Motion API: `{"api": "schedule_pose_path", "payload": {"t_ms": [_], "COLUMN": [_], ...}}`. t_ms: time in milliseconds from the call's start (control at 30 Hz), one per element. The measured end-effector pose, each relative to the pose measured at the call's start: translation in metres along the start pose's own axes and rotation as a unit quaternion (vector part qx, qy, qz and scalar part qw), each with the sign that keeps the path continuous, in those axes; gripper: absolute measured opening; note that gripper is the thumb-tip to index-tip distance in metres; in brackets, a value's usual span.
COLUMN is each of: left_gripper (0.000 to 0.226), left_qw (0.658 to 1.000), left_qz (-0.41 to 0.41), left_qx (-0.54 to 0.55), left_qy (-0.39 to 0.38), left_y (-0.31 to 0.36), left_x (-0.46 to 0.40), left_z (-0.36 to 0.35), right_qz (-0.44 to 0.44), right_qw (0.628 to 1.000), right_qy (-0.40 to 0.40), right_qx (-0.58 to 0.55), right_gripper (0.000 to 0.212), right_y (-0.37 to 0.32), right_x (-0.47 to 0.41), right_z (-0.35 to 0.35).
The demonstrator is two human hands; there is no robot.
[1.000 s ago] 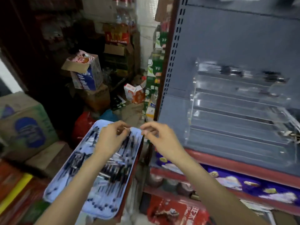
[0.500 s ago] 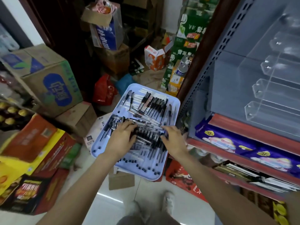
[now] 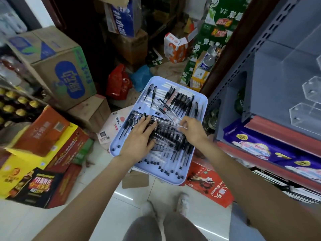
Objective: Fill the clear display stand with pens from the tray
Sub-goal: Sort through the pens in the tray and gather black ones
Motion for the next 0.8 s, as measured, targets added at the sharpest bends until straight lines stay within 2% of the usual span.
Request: {"api": "schedule_pose_path", "payload": {"t_ms": [133, 367, 600, 800], "left_gripper": [0.057, 0.057, 0.051, 0.038], "left_qw": [1.0, 1.0, 0.994, 0.99], "left_qz": [-0.006, 0.005, 0.052, 0.074], "left_qx": [-0.002, 0.021, 0.093, 0.113], "left_qy": [0.003, 0.018, 0.026, 0.037], "left_y": [-0.001, -0.002, 0.004, 0.016], "left_x": [-0.002, -0.002, -0.006, -0.012], "left_z": [0.0, 0.0, 0.01, 0.02], "right_qz": [0.009, -0.019, -0.025, 0.004], "right_qw": [1.0, 0.994, 0.965, 0.953], "right_qy": [-0.006, -0.005, 0.077, 0.153], "right_qx": [-0.026, -0.106, -0.248, -0.262], "right_gripper": [0.004, 0.01, 0.007, 0.01], "right_y": [-0.001, 0.001, 0.009, 0.005], "right_x": [0.002, 0.008, 0.024, 0.039], "right_z": [0.003, 0.007, 0.039, 0.069]}}
Point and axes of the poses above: each hand's wrist, its own x-axis away from the middle knuckle, its own z-axis out of the back of the hand, y = z × x, the point moved 6 cm from there along -x, towards the middle knuckle
